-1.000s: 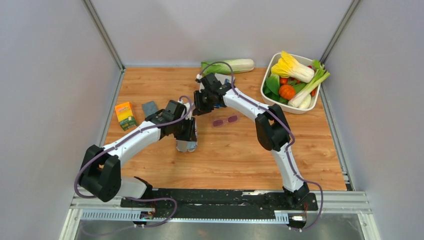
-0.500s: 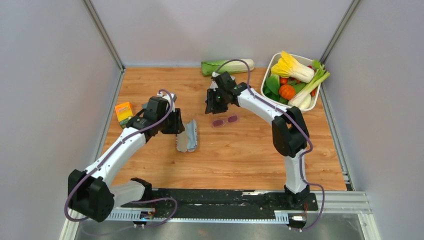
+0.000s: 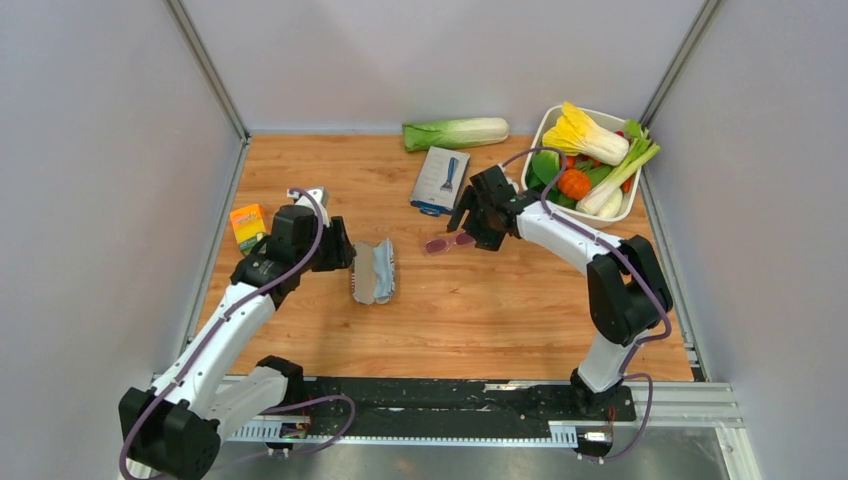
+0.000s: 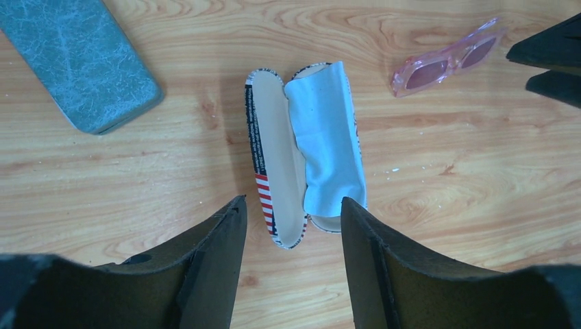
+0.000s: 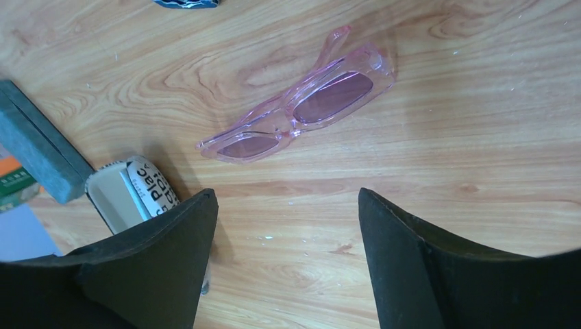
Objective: Organize the sunglasses
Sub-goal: Pick up the sunglasses from the center of the board.
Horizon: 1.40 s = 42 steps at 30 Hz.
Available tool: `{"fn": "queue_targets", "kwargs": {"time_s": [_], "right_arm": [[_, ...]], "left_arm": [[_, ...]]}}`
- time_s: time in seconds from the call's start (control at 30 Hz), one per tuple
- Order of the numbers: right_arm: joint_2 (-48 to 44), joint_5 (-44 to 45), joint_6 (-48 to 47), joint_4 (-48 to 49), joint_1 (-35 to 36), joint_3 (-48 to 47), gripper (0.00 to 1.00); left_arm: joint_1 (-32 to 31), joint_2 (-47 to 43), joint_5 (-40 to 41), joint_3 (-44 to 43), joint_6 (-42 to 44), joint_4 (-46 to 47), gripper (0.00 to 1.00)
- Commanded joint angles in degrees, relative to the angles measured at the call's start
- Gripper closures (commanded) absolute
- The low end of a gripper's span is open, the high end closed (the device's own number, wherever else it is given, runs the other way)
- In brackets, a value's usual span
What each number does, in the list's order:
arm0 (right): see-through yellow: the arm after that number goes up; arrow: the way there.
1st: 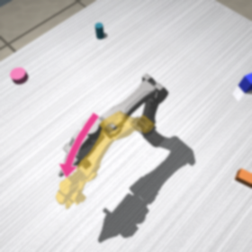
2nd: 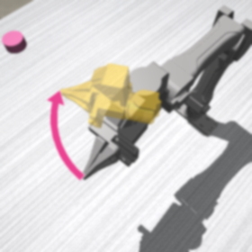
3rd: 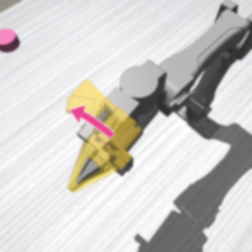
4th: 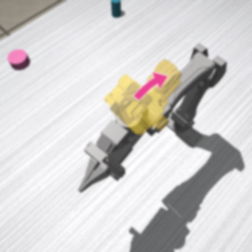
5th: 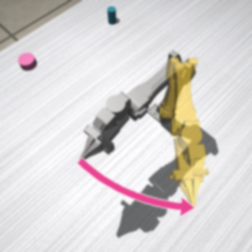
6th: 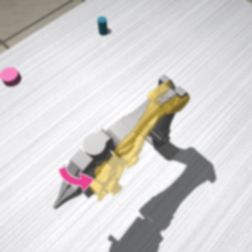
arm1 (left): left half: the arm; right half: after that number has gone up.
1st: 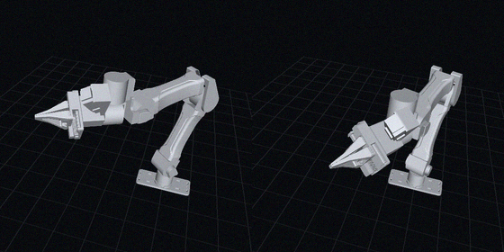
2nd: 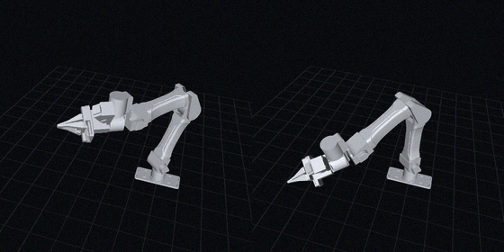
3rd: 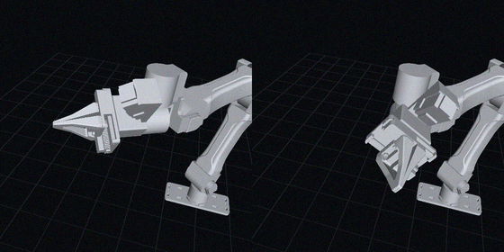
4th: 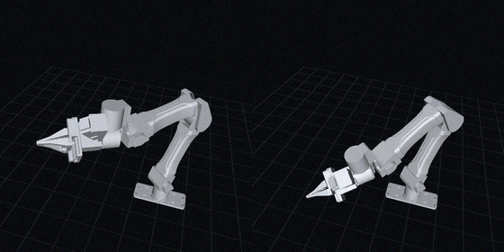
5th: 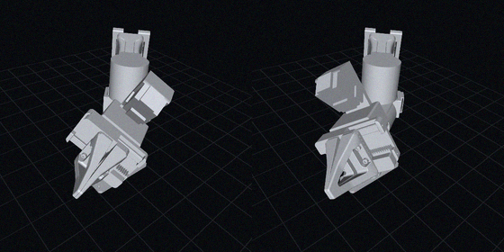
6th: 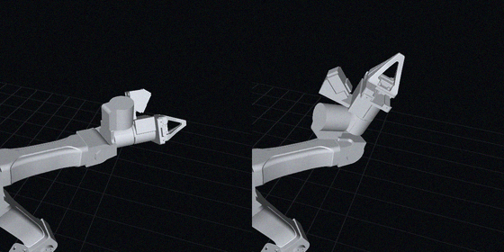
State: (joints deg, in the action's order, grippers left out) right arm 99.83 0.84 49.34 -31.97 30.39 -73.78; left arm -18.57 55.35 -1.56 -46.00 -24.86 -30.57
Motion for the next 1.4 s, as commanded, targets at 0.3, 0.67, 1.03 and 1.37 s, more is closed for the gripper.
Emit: {"fn": "queue_targets", "kwargs": {"time_s": [0.3, 0.67, 1.03, 1.37], "right_arm": [[1.9, -1.9, 21.1, 14.7, -0.2, 6.4, 0.27], [5.0, -2.3, 29.1, 21.2, 0.6, 11.4, 0.33], [8.3, 1.3, 32.8, 23.9, 0.5, 11.6, 0.47], [7.7, 5.6, 31.7, 24.1, 0.5, 11.0, 0.45]], "left_arm": [[0.5, -3.9, 0.0, 1.2, -0.1, 2.4, 0.38], [0.6, -4.2, -1.2, 1.4, 0.4, 3.1, 0.39], [0.6, -4.6, -1.5, 1.6, 0.7, 3.1, 0.38], [0.5, -5.3, -1.4, 1.4, 0.8, 2.6, 0.38]]}}
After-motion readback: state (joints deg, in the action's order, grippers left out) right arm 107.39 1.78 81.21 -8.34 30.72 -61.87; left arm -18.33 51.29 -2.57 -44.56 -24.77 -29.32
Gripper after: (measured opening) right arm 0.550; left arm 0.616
